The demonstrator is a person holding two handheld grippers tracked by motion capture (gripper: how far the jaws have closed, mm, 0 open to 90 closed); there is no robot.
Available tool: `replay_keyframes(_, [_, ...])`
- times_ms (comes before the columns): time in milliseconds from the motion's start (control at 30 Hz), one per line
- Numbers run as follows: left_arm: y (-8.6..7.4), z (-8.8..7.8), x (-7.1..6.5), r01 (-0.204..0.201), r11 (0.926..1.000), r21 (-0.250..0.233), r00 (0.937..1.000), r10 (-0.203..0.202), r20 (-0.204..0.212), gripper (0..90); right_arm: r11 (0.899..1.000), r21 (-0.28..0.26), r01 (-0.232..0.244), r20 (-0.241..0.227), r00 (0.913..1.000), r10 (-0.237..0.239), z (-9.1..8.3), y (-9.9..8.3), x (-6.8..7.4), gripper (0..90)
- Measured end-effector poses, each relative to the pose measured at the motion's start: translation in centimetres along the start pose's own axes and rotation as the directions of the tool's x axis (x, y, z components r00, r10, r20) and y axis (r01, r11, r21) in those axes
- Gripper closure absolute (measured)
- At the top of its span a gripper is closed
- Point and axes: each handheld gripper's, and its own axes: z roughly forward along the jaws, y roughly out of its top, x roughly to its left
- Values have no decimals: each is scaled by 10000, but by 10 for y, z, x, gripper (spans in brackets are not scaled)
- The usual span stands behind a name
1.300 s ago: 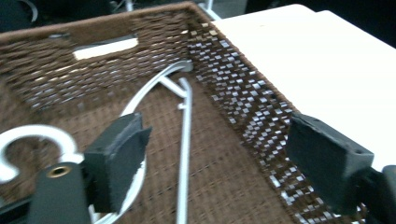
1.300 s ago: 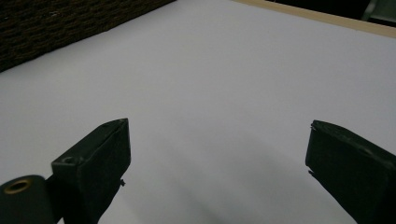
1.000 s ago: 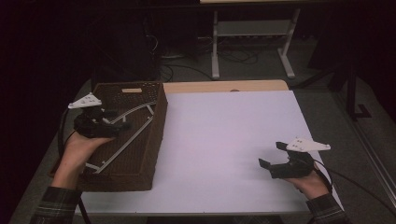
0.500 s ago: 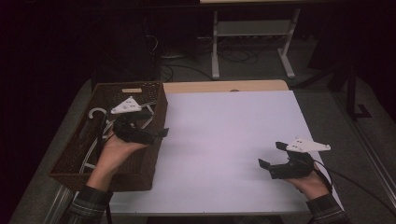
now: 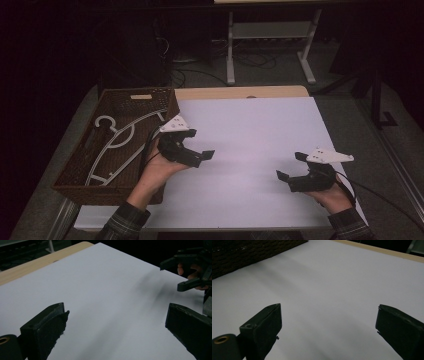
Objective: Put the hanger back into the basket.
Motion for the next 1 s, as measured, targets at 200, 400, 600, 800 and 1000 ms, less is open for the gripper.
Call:
replay_keyframes(200, [-12,23,-14,-283,9996,33,9993,282,247,26,10000,9,16,-25,10000,-16,0,0,0,61])
replay_keyframes(400, [-29,35,-20,-407,9992,41,9987,405,314,26,10000,43,33,-56,10000,-33,0,-1,1,61])
replay_keyframes(600, [-48,44,-20,-364,9991,221,9989,357,310,26,9999,125,105,-124,9999,-103,1,-3,2,61])
replay_keyframes(800, [-59,43,-17,-337,9991,271,9991,329,278,27,9994,282,178,-159,9997,-173,3,-5,2,61])
replay_keyframes(1000, [-61,41,-13,-304,9992,249,9994,301,150,27,9991,330,249,-223,9995,-242,5,-7,3,61])
